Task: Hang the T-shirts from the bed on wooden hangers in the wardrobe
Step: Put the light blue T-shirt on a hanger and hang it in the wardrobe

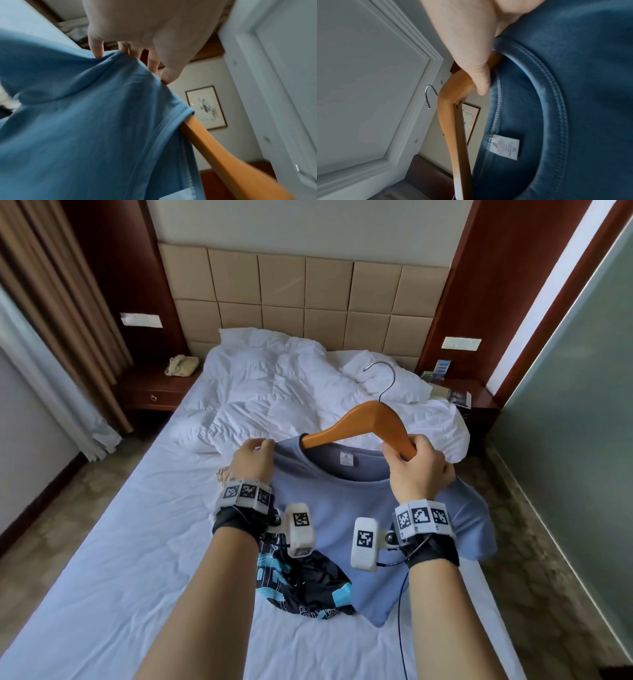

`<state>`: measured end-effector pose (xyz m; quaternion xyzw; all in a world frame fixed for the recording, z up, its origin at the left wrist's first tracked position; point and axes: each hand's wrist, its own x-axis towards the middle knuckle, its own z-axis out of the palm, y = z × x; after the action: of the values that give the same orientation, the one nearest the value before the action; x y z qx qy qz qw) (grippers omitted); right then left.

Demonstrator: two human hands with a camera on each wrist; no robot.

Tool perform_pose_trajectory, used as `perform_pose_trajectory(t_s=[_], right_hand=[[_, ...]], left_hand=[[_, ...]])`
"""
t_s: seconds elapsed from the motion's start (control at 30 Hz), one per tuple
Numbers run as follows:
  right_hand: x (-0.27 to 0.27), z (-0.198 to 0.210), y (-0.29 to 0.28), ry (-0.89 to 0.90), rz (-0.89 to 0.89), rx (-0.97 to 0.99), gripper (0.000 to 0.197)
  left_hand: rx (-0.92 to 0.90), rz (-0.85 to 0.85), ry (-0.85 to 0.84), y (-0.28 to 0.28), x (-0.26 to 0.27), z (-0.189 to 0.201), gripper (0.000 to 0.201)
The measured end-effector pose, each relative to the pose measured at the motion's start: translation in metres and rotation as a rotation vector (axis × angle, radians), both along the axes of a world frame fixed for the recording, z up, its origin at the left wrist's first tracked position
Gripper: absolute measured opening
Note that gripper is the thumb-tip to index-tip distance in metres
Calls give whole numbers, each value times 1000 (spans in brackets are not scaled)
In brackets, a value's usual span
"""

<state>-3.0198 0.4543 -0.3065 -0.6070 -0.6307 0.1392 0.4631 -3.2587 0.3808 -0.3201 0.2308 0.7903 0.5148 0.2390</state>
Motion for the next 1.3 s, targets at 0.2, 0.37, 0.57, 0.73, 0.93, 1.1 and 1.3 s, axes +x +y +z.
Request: perform_pose_trajectory(t_s=[0.2,0.37,0.57,0.73,0.93,1.1,1.3], right_hand=[[20,1,5,-4,82,-56,22],[27,5,3,-15,171,-58,20],[45,7,-7,13,318,-72,15],[63,2,-8,47,302,-123,19],[83,1,-3,68,279,-159,20],[98,7,7,74,276,-157,20],[96,10,11,71,273,-128,19]], left_hand=[[273,181,-489,-26,25,-9,40],[267,400,-535,-35,40,-8,34],[237,551,-586,-58,50,-17,29],[381,625,-728,-68,73,-17,26],[373,629,-737,-62,85,-20,22],[401,638,-728,-53,90,-18,16],[210,597,-473,-47,91,-6,26]])
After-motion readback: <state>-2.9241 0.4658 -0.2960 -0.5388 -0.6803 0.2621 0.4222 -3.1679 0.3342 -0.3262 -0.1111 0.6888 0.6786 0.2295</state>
